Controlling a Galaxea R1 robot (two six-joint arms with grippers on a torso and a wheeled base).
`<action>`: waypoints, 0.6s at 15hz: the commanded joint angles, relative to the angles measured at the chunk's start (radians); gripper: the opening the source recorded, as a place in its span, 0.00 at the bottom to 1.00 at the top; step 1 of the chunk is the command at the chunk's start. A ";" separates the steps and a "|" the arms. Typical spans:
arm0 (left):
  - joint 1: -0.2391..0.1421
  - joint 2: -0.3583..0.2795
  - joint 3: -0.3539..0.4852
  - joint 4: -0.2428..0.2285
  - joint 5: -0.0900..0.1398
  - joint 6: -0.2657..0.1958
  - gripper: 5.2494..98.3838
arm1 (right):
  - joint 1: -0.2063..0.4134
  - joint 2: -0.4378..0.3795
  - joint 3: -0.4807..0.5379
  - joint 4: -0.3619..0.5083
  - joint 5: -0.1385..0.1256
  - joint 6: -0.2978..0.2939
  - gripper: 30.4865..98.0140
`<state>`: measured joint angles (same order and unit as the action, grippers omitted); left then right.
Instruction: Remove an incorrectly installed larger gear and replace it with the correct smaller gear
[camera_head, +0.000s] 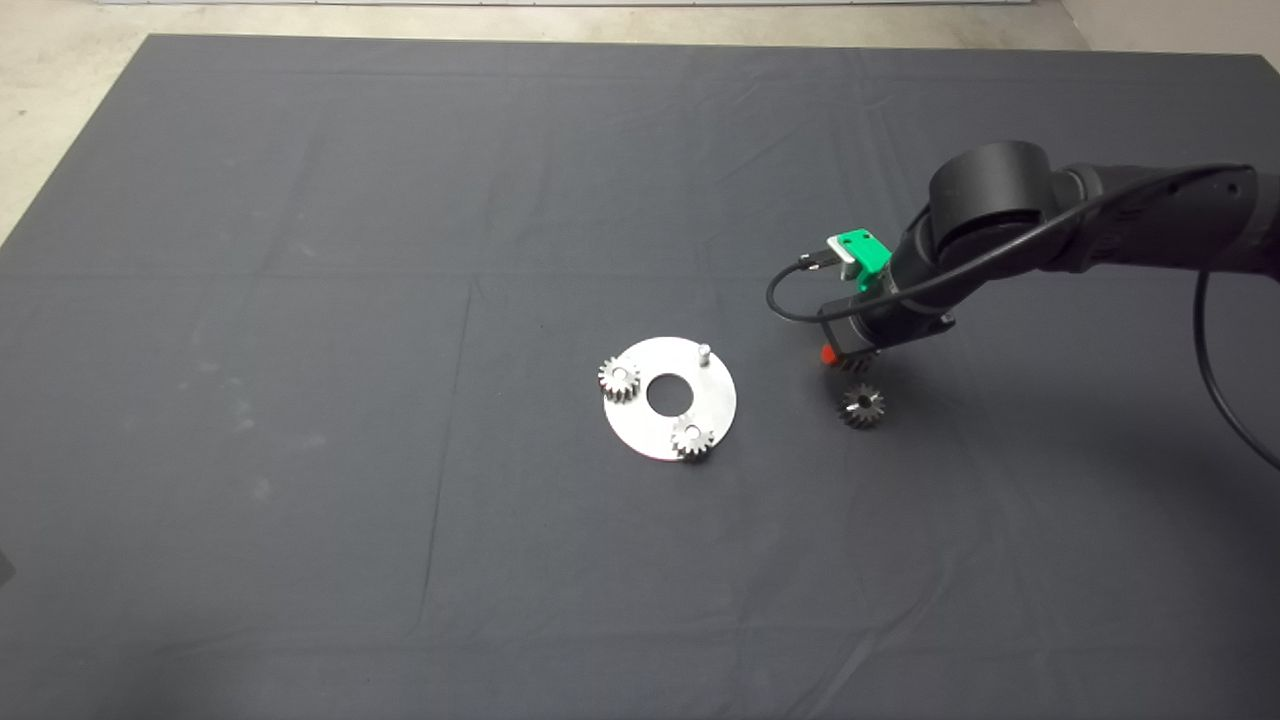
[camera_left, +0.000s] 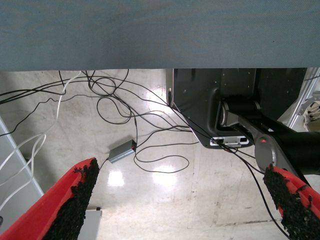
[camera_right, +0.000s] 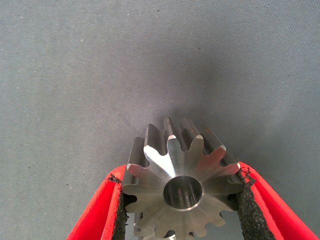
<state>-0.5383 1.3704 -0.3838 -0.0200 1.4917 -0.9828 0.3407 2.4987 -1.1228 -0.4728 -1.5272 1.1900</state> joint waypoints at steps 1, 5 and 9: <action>0.001 -0.006 0.013 -0.012 0.004 -0.004 0.85 | 0.032 0.000 0.014 -0.075 -0.093 -0.007 0.23; 0.001 -0.006 0.013 -0.012 0.004 -0.004 0.85 | 0.038 0.012 0.002 -0.081 -0.093 -0.027 0.23; 0.001 -0.004 0.013 -0.012 0.004 -0.004 0.85 | 0.038 0.012 0.005 -0.084 -0.093 -0.026 0.23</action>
<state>-0.5383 1.3704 -0.3838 -0.0200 1.4918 -0.9828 0.3415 2.5045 -1.1223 -0.5094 -1.5255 1.1718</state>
